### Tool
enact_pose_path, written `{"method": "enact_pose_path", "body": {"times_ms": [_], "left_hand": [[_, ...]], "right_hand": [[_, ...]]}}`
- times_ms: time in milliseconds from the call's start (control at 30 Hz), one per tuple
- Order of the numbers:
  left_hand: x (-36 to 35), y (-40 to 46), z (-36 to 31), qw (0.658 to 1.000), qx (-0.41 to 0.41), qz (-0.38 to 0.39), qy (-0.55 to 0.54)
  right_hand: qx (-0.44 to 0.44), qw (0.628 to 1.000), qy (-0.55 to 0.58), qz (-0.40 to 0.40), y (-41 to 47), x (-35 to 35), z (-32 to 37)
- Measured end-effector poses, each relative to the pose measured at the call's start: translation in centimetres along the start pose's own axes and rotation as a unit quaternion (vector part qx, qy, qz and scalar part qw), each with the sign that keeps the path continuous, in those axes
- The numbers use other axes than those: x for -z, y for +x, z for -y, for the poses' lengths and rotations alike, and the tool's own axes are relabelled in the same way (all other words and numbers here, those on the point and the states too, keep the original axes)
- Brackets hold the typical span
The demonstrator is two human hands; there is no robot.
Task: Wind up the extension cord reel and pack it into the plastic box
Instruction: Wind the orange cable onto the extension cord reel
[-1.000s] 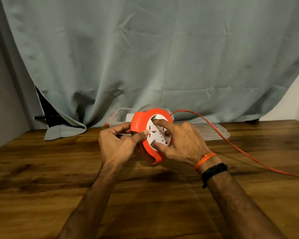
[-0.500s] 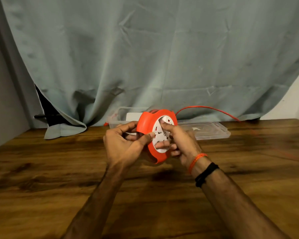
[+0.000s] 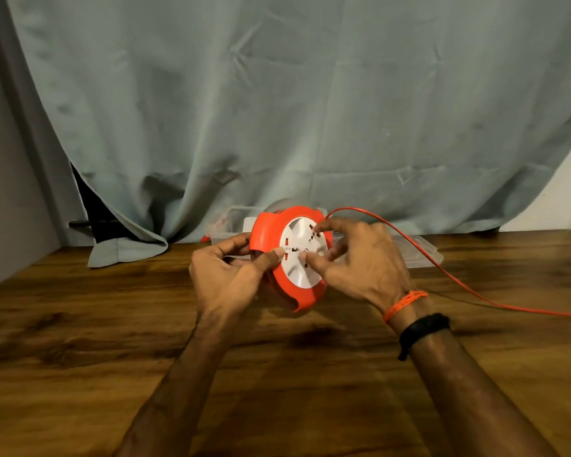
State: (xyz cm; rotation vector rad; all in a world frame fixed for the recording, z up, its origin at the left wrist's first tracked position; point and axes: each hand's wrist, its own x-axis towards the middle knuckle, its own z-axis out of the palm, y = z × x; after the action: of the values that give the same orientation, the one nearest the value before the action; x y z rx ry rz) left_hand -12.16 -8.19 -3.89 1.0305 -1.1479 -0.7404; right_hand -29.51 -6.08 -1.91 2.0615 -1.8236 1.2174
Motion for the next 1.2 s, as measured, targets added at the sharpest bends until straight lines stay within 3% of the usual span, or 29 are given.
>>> {"method": "enact_pose_path", "body": {"times_ms": [67, 233, 500, 633, 733, 800, 867, 933, 1100, 1200], "left_hand": [[0.0, 0.0, 0.0, 1.0, 0.005, 0.006, -0.003], [0.2, -0.3, -0.4, 1.0, 0.003, 0.016, -0.009], [0.0, -0.2, 0.0, 1.0, -0.008, 0.024, -0.008], [-0.1, -0.4, -0.1, 0.999, -0.028, 0.02, -0.004], [-0.2, -0.5, -0.1, 0.999, -0.046, 0.015, 0.017], [-0.3, -0.7, -0.3, 0.997, -0.065, 0.02, 0.031], [-0.5, -0.9, -0.3, 0.995, -0.078, 0.028, 0.046], [-0.7, -1.0, -0.1, 0.995, -0.08, 0.035, 0.055], [-0.5, -0.6, 0.2, 0.996, -0.066, 0.018, 0.052], [-0.4, -0.3, 0.0, 0.998, -0.044, 0.002, 0.035]], "right_hand": [[0.063, 0.997, -0.04, 0.016, -0.1, 0.0, 0.0], [0.123, 0.99, -0.062, 0.025, -0.3, -0.7, -0.1], [0.126, 0.991, -0.05, -0.006, -0.4, -1.7, -0.5], [0.082, 0.996, -0.029, -0.008, -0.6, -1.5, -0.3], [-0.042, 0.997, 0.057, 0.0, -0.8, -1.5, 1.0], [-0.191, 0.965, 0.181, 0.011, -0.7, -1.7, 1.9], [-0.326, 0.875, 0.356, 0.03, -0.7, -1.8, 2.5], [-0.376, 0.803, 0.46, 0.048, -0.9, -1.6, 2.4], [-0.381, 0.771, 0.505, 0.071, -0.6, -1.7, 2.1], [-0.373, 0.784, 0.483, 0.114, -0.3, -1.0, 2.2]]}}
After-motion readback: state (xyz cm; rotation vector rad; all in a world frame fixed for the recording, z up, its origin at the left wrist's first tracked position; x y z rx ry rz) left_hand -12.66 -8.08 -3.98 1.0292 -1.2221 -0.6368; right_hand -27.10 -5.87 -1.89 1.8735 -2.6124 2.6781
